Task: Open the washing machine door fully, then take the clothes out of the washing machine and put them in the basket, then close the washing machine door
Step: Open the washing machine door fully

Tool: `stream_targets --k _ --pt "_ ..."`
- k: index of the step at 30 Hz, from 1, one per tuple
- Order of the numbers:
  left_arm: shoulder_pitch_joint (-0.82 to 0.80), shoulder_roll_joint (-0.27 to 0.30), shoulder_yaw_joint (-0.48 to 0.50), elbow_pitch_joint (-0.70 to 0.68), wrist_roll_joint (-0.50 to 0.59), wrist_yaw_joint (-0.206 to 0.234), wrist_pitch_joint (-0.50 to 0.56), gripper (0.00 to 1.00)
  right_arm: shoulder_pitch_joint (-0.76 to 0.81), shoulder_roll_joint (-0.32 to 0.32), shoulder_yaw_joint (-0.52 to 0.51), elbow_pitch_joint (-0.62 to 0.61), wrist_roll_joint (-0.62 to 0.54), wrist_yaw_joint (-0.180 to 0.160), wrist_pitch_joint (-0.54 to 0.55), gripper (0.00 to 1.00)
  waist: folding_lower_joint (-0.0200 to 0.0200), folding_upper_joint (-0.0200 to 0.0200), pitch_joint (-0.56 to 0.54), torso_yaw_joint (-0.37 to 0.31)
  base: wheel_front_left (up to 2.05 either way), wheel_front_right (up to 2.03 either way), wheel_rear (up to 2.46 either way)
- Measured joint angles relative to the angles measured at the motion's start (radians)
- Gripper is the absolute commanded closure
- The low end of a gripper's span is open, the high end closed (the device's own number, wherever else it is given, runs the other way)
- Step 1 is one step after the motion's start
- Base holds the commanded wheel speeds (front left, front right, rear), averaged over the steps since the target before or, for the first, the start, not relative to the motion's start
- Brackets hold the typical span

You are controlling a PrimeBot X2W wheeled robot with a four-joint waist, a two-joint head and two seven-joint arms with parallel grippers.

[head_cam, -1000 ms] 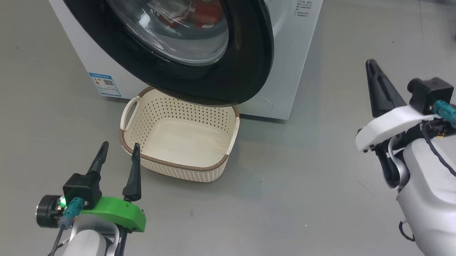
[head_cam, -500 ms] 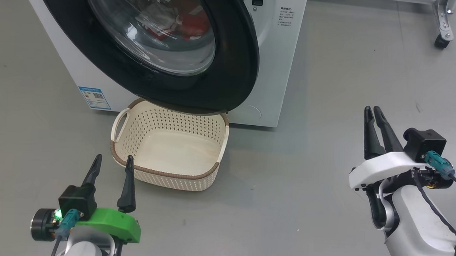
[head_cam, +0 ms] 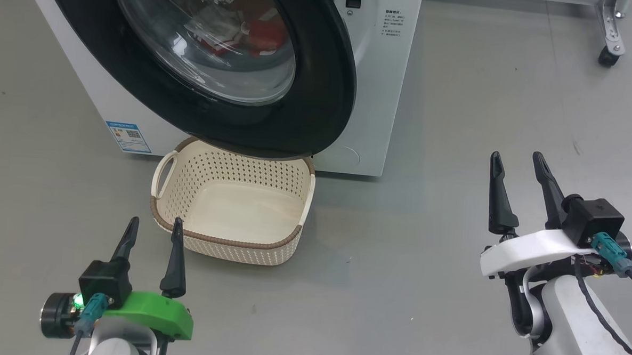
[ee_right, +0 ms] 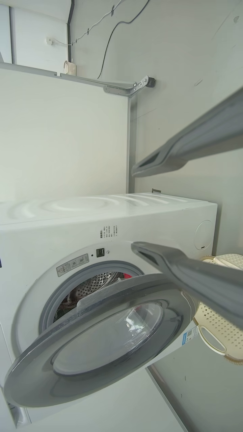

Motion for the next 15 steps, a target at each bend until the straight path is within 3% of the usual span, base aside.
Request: stream_targets --k 15 --pt "0.01 0.0 0.009 -0.009 0.009 -0.009 0.0 0.0 0.089 0.017 -0.016 -0.088 -0.043 -0.007 0.0 0.0 0.0 0.0 0.003 -0.002 0.0 0.0 0.0"
